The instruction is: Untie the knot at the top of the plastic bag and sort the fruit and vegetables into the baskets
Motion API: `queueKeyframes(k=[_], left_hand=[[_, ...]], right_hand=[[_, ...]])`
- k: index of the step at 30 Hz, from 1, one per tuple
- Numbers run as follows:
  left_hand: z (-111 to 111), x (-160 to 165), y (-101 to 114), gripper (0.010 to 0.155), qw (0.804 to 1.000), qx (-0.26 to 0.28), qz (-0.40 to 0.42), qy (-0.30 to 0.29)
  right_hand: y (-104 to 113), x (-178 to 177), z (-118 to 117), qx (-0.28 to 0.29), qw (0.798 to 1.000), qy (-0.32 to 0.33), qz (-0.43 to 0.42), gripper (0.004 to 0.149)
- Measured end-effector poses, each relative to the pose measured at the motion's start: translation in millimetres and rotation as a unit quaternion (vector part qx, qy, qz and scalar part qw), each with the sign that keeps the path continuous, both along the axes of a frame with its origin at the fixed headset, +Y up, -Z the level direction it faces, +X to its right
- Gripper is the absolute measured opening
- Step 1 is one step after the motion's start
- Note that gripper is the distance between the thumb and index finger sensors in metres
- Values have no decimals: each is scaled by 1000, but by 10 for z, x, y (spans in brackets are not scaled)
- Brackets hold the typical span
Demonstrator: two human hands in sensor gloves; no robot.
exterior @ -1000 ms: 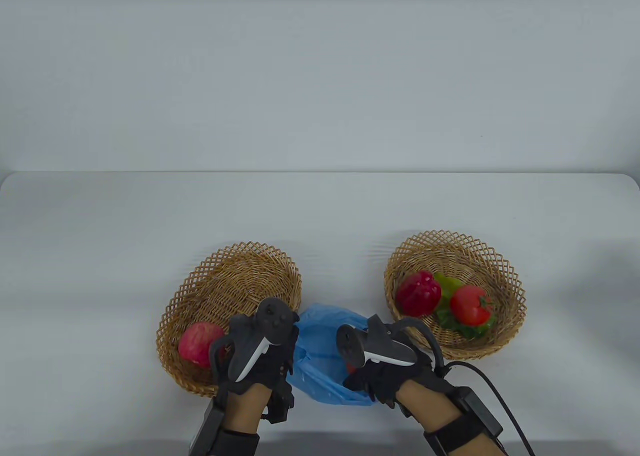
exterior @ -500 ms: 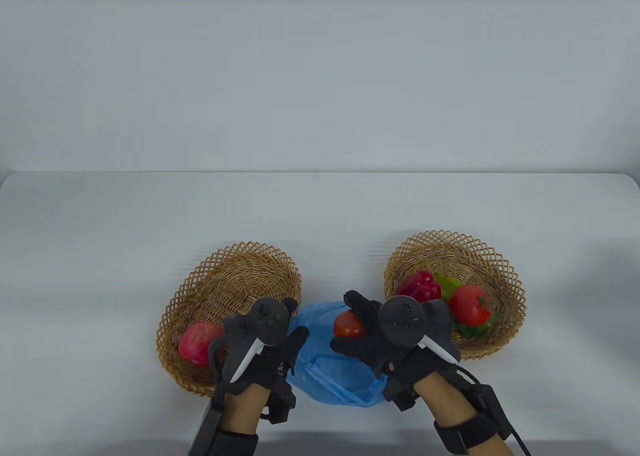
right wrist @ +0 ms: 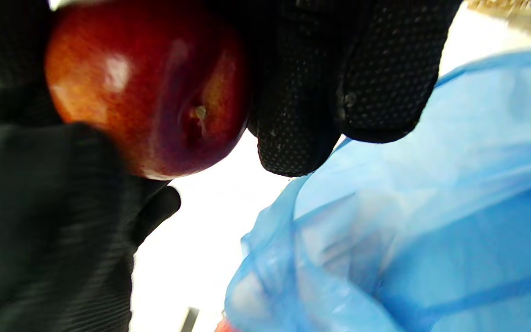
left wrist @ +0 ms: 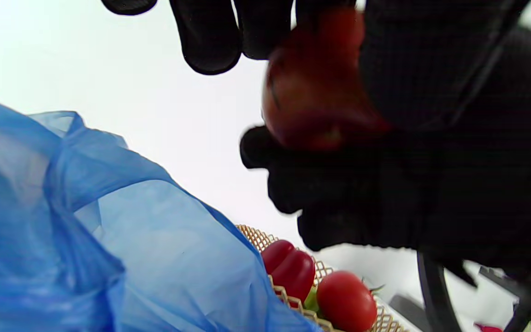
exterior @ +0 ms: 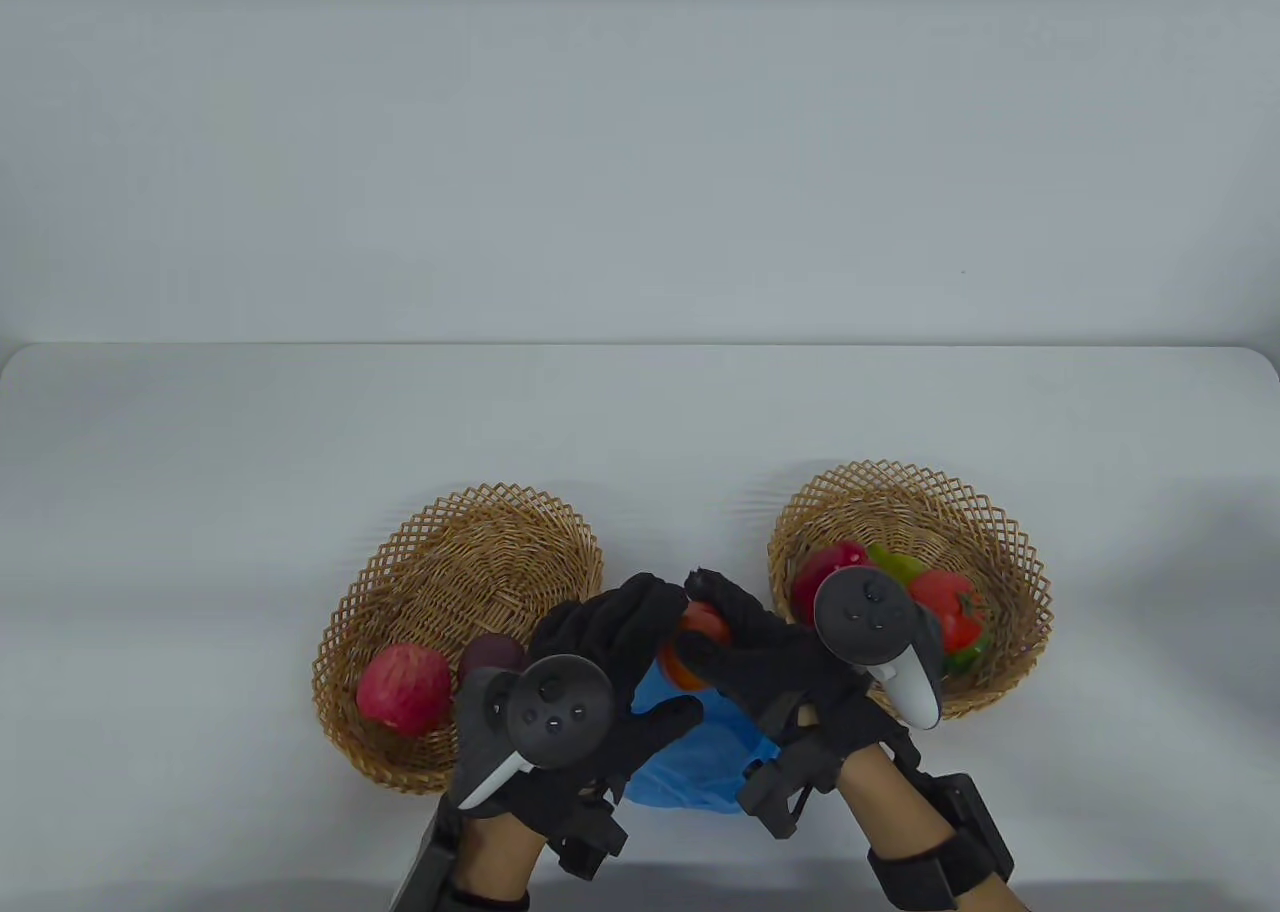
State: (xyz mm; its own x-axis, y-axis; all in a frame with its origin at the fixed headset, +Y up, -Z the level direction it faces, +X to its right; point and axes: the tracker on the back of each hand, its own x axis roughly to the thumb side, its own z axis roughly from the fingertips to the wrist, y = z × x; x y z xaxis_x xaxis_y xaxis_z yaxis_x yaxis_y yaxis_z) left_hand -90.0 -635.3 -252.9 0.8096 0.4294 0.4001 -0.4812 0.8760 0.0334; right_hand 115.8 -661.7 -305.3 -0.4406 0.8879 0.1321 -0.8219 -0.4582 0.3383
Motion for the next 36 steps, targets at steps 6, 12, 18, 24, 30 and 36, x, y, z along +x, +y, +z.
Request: queueKeyframes(k=[6, 12, 18, 24, 30, 36], left_hand=[[12, -21, 14, 99, 1000, 10, 11, 13], [-6, -170, 73, 94, 996, 26, 1, 84], [-95, -582, 125, 93, 977, -6, 15, 213], [-326, -973, -151, 94, 929, -120, -18, 350], [-500, -1092, -488, 94, 886, -212, -81, 404], [-546, -1220, -647, 94, 861, -264, -61, 430]], right_hand=[[-8, -89, 37, -24, 998, 50, -14, 91], [25, -52, 18, -10, 999, 49, -13, 84], [58, 13, -2, 42, 998, 10, 43, 78], [41, 86, -48, 49, 996, -16, 74, 78], [39, 122, -68, 51, 994, -22, 92, 79], [38, 148, -82, 49, 994, -28, 97, 79]])
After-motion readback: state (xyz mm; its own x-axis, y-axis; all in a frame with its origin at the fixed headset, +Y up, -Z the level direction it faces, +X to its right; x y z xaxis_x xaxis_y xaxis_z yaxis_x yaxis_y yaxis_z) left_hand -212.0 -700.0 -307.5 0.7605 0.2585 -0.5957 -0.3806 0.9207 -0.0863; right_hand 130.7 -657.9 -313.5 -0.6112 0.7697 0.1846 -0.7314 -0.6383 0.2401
